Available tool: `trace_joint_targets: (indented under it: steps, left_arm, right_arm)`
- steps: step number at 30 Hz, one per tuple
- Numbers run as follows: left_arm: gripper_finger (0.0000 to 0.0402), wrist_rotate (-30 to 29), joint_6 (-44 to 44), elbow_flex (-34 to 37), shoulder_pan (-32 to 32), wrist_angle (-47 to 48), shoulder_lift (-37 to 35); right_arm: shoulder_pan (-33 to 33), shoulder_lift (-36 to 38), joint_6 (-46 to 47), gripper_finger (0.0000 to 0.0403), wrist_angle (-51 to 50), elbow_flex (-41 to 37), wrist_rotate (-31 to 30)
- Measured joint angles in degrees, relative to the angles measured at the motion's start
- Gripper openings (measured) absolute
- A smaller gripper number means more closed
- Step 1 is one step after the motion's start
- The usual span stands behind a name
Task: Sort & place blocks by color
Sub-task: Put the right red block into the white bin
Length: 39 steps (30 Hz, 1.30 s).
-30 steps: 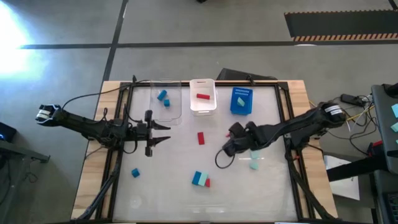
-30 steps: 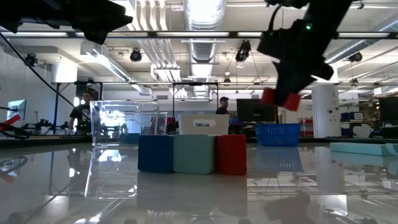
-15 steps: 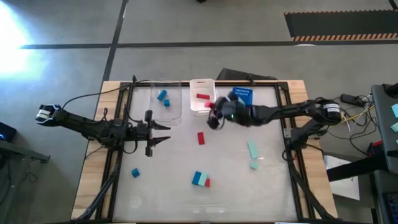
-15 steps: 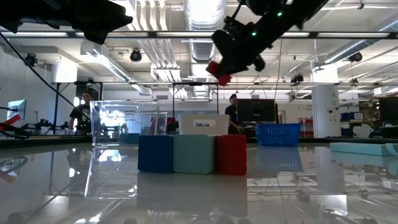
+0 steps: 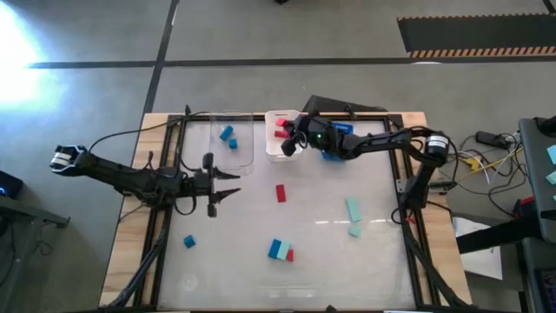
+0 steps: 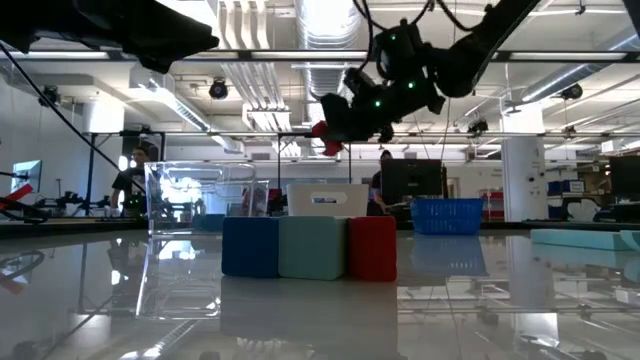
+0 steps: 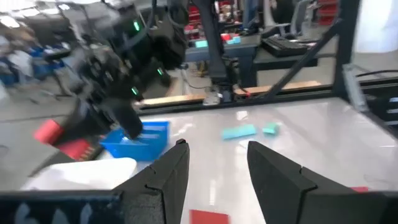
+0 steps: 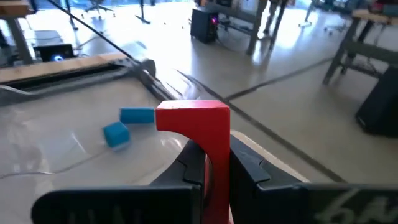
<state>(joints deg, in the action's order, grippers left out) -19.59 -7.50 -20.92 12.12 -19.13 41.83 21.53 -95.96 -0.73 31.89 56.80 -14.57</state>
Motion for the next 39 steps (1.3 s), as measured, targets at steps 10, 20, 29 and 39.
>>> trace_joint_targets:
  steps: [10,20,29,39]
  left_arm:
    - [0.0148,-2.47,3.26,0.12,-0.02,-1.36,-0.97]
    - [0.0148,-2.48,5.69,0.58,-0.02,-2.39,-0.61]
    - [0.0148,-2.56,8.69,0.6,-0.02,-3.43,0.33]
    - [0.0148,-2.63,10.35,0.23,-0.02,-9.89,5.54]
  right_arm:
    - [0.81,-4.8,4.27,0.0023,-1.56,0.0,-1.66]
    - [0.9,-7.52,7.34,0.0073,-1.57,0.0,-5.05]
    - [0.86,-2.49,7.21,0.0112,-5.32,0.0,-4.85]
    - [0.86,0.29,6.56,0.0143,-12.04,0.02,-2.69]
